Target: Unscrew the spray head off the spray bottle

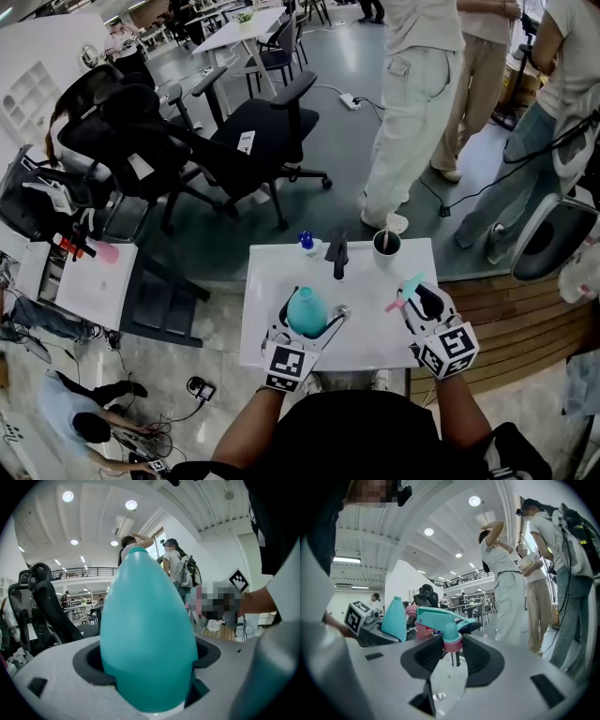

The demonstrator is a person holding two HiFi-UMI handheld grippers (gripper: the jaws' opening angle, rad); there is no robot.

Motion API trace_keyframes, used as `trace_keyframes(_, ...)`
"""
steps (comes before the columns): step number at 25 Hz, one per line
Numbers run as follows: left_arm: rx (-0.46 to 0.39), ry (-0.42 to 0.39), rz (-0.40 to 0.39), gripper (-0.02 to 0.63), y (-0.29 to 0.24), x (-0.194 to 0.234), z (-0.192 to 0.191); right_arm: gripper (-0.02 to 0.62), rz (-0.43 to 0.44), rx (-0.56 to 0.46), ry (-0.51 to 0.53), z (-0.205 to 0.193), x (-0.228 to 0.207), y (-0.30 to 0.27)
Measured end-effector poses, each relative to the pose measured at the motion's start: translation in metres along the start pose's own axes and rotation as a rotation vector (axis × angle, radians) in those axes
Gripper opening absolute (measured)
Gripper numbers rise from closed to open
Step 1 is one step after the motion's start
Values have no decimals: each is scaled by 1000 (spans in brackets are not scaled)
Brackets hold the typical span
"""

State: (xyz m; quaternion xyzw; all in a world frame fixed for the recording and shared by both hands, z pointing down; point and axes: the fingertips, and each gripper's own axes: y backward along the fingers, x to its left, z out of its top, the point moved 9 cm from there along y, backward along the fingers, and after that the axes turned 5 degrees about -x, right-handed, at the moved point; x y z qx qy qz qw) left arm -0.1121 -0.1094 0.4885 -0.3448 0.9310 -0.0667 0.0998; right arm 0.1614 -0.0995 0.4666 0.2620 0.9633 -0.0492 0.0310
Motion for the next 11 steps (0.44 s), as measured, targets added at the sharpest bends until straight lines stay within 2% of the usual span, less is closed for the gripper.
trace_keyframes(11,9,6,4,471,0,-1,-4,137,-4,14,8,-3,-1,-2)
